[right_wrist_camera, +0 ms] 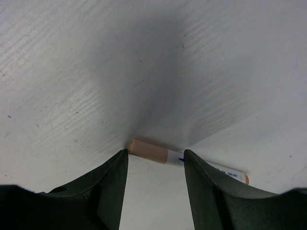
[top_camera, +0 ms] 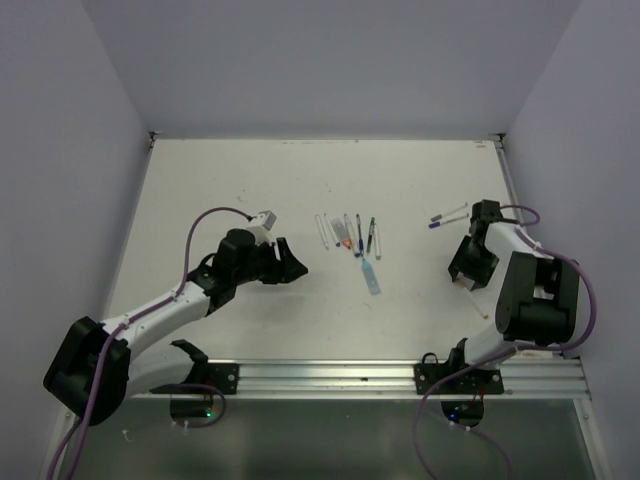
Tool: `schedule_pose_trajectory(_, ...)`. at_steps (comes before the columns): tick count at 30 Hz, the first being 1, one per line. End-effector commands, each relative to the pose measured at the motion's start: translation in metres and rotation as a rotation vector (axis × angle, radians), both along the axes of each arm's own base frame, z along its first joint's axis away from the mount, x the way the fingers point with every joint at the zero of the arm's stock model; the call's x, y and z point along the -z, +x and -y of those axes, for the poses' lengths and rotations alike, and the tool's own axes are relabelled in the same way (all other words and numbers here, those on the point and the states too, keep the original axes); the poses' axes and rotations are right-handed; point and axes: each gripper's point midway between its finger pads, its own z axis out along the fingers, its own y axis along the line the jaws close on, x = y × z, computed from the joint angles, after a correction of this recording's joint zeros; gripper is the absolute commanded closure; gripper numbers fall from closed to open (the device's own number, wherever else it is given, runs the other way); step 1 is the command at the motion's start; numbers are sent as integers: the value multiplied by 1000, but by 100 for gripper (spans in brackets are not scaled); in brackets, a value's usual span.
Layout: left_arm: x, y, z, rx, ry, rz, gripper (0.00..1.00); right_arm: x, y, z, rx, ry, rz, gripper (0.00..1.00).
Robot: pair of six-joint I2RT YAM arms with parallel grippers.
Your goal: Open the pen caps
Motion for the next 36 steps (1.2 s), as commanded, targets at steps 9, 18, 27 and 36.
schedule_pose_trajectory(9, -2, 1, 6, 29, -17, 30, 39, -1, 8, 6, -4, -29, 1, 50)
schedule_pose_trajectory(18, -1, 2, 6, 28, -15, 29, 39, 9, 17, 1, 5, 2, 6, 55)
schedule_pose_trajectory(27, 4, 2, 6, 26, -10, 21, 39, -4, 50, -25, 2, 141, 129, 58)
schedule_pose_trajectory(36, 5, 0, 5, 26, -14, 20, 39, -71, 68, -8, 61, 15, 274, 51)
